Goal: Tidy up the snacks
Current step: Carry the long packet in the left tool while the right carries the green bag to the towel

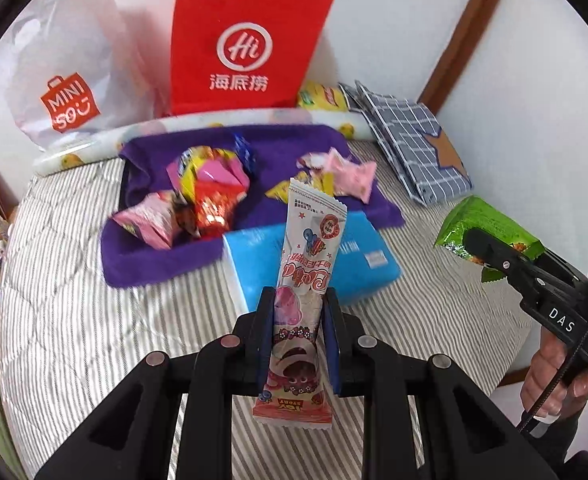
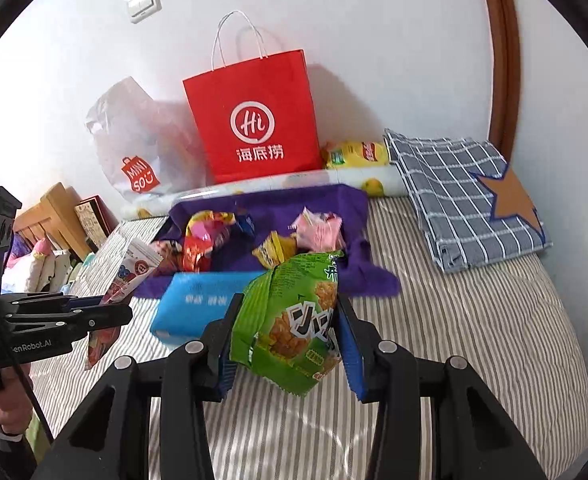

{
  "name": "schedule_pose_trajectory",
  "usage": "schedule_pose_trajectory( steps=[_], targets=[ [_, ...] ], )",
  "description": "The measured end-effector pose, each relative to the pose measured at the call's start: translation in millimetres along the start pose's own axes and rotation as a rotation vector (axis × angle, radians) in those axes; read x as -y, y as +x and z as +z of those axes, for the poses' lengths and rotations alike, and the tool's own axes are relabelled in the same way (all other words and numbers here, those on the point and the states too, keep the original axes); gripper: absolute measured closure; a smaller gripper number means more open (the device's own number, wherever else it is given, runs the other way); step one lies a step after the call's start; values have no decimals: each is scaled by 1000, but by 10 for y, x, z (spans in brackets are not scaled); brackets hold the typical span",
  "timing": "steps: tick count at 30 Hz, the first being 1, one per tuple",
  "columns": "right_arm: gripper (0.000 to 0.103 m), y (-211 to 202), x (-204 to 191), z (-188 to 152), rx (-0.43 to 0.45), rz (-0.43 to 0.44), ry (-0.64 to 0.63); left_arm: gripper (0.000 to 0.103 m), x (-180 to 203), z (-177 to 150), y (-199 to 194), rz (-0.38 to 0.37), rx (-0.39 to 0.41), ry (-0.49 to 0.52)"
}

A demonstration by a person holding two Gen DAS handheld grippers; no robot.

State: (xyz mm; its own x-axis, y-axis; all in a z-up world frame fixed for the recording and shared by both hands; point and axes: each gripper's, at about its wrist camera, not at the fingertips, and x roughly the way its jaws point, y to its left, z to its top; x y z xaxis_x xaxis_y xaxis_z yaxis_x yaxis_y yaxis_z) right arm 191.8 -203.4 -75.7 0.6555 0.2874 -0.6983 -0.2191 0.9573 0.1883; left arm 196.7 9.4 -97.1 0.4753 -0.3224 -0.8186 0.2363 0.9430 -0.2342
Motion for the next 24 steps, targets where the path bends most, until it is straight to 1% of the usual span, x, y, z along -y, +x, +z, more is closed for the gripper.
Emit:
schedule_pose_trajectory(
  steps=[13, 24],
  targets=[
    [63, 318, -4, 334, -1, 20, -17, 81, -227, 416, 115, 16, 20, -20],
    [63, 485, 51, 679, 33, 17, -17, 81, -478, 789, 195, 35, 37, -73]
  ],
)
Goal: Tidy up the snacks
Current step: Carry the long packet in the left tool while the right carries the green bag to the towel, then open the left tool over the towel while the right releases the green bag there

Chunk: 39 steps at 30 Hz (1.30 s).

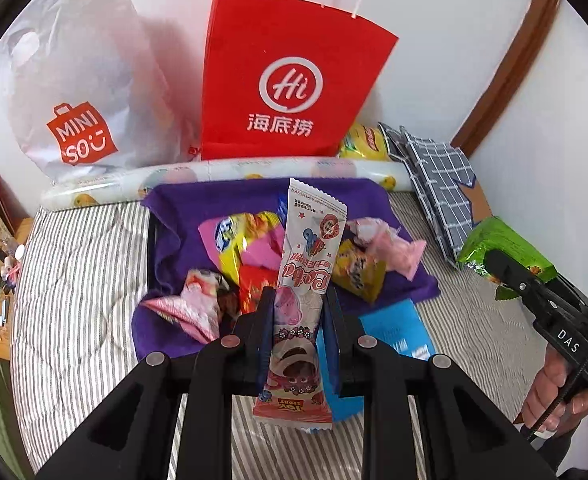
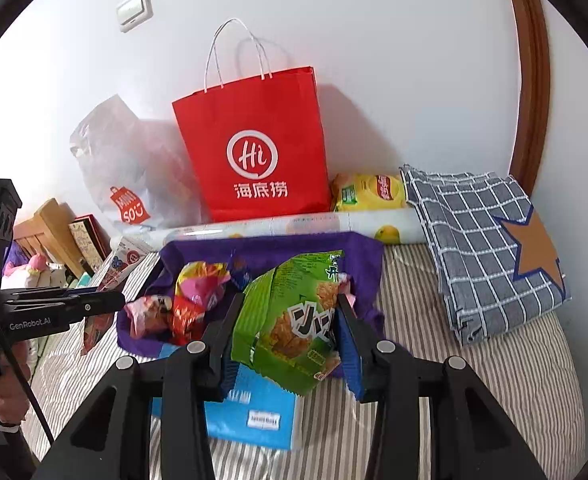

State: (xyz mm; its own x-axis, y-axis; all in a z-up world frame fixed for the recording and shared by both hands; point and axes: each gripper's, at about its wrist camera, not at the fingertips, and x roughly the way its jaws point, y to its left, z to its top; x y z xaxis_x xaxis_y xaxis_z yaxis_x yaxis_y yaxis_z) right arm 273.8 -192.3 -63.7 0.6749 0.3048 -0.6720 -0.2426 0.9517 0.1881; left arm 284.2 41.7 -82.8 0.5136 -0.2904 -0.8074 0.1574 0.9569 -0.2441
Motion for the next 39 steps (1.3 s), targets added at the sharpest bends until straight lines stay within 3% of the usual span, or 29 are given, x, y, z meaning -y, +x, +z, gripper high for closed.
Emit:
schedule_pose_trajectory(
  steps=[14, 39],
  targets=[
    [63, 246, 59, 202, 12, 20, 11, 81, -14, 274, 166, 18, 1, -12],
    [63, 1082, 134, 281, -68, 12, 17, 81, -106, 429, 988, 14, -114, -13]
  ],
)
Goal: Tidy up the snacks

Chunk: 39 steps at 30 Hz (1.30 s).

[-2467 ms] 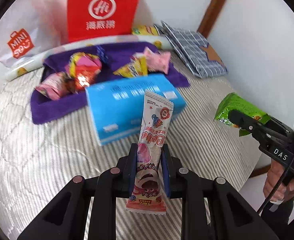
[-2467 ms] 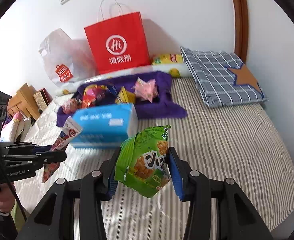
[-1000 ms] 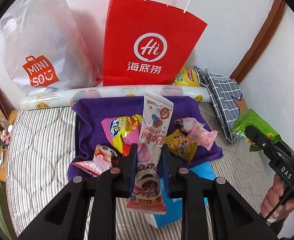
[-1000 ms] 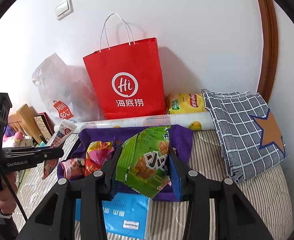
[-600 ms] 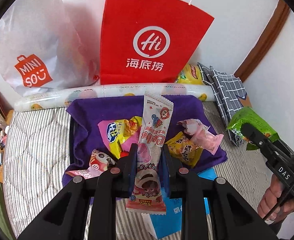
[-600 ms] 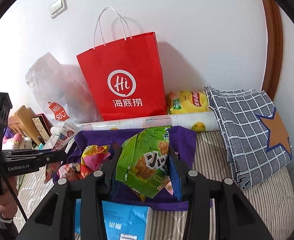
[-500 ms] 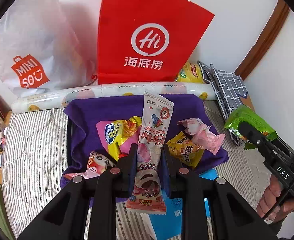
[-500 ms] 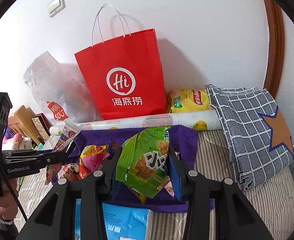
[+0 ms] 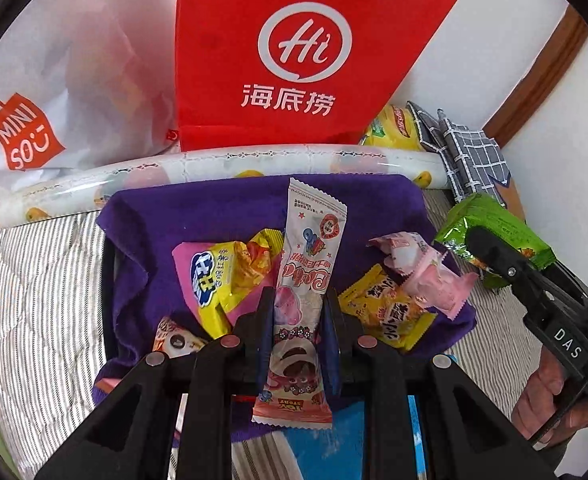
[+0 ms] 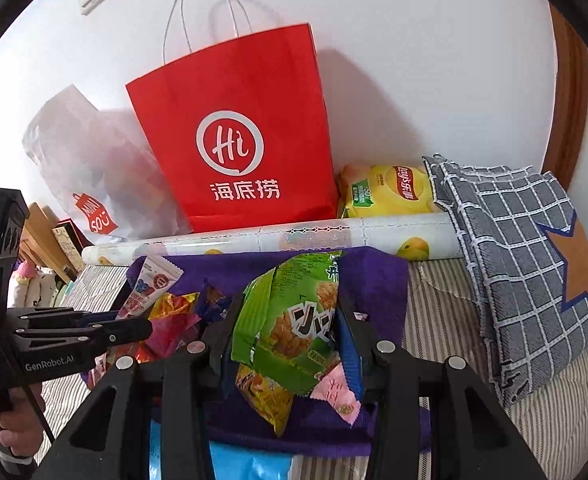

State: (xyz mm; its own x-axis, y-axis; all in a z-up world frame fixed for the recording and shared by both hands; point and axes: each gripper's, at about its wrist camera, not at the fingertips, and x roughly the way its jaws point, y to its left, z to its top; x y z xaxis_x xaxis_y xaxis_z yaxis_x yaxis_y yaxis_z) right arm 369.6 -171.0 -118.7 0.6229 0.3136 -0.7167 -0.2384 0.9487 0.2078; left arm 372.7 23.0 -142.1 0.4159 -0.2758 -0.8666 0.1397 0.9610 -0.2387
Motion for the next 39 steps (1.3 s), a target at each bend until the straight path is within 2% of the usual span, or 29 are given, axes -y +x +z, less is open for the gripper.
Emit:
schedule_pose_trajectory(
  steps=[12, 20, 21, 22, 23, 24, 25, 29, 39],
  targets=[
    [63, 316, 12, -41, -49, -5, -4, 81, 8, 50, 253, 1, -31, 16],
    [62, 320, 39, -65, -63, -19, -11, 79, 59, 38, 273, 13, -31, 30],
    [62, 300, 50, -61, -61, -22, -7, 75, 53, 43, 271, 12, -32, 25],
    [61, 277, 63, -58, -60, -23, -2, 67, 48, 46, 264, 5, -34, 17],
    [57, 252, 75, -56, -59, -24, 3, 62, 47, 51, 250, 0, -34, 9],
    [50, 214, 86, -52, -55, -27, 9, 52, 50, 51, 229, -3, -31, 7],
    [47, 184, 89, -49, -50, -31, 12, 48, 58, 47, 195, 1, -20, 7],
    [42, -20, 75, -37, -23, -51, 24, 44, 110, 5, 45, 43, 2, 18],
    [34, -806, -109, -133, 58, -53, 24, 38, 273, -368, -575, 47, 65, 10]
  ],
)
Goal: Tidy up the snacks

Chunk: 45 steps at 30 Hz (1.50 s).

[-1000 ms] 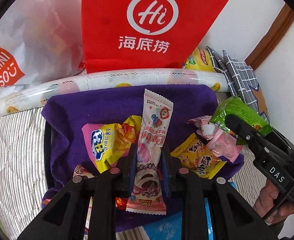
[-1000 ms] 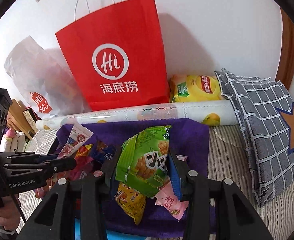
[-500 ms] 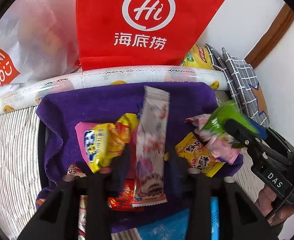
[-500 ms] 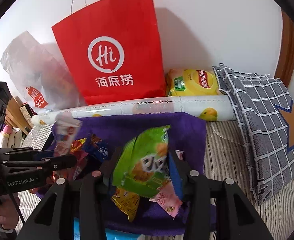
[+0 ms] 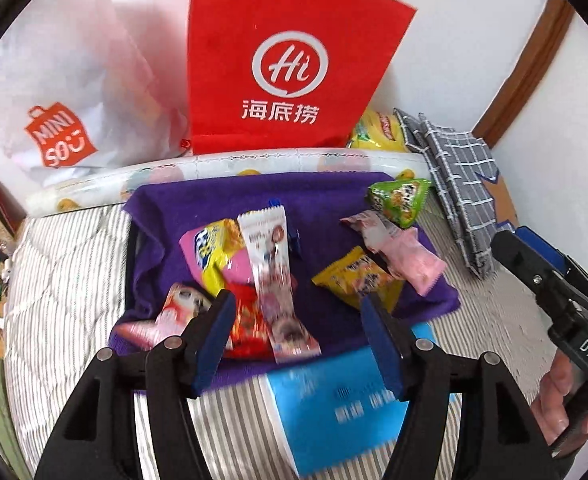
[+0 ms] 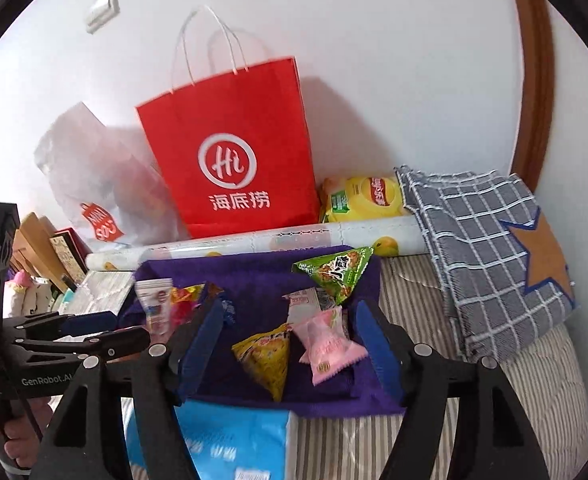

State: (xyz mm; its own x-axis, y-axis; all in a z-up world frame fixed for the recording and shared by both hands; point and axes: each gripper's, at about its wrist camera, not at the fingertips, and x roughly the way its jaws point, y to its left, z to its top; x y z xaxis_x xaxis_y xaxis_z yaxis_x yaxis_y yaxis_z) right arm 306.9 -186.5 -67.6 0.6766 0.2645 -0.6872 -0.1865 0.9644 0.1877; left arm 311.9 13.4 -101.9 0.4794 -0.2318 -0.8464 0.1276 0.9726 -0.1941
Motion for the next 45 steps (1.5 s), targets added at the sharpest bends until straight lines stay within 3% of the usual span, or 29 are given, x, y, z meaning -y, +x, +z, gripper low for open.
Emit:
schedule_pose_trajectory(
  steps=[6, 11, 13, 21, 26, 28, 30, 34, 45],
  targets=[
    [29, -563, -105, -167, 23, -20, -8, 28, 131, -314, -435, 12, 49, 0],
    [29, -961, -142, -375, 36, -49, -4, 27, 273, -633, -831, 33, 115, 3],
    [29, -1112, -148, -467, 46, -79, -12, 18, 341, -760, -985, 51, 159, 7],
    [29, -1752, -133, -898, 83, -170, -6, 6, 610, -1282, -1541, 95, 260, 52],
    [29, -2057, -119, -1121, 102, -161, 2, 5, 780, -1547, -1709, 110, 294, 77],
    [24, -2163, -131, -1202, 119, -164, -2, 5, 825, -1660, -1767, 108, 308, 71],
    [12, -2267, -153, -1297, 140, -189, -15, 5, 856, -1746, -1801, 104, 310, 71],
    [6, -2414, -163, -1397, 171, -201, -17, 5, 879, -1884, -1859, 139, 326, 65],
    [4, -2554, -137, -1494, 192, -205, 16, 4, 838, -2035, -1988, 142, 351, 35]
  ],
)
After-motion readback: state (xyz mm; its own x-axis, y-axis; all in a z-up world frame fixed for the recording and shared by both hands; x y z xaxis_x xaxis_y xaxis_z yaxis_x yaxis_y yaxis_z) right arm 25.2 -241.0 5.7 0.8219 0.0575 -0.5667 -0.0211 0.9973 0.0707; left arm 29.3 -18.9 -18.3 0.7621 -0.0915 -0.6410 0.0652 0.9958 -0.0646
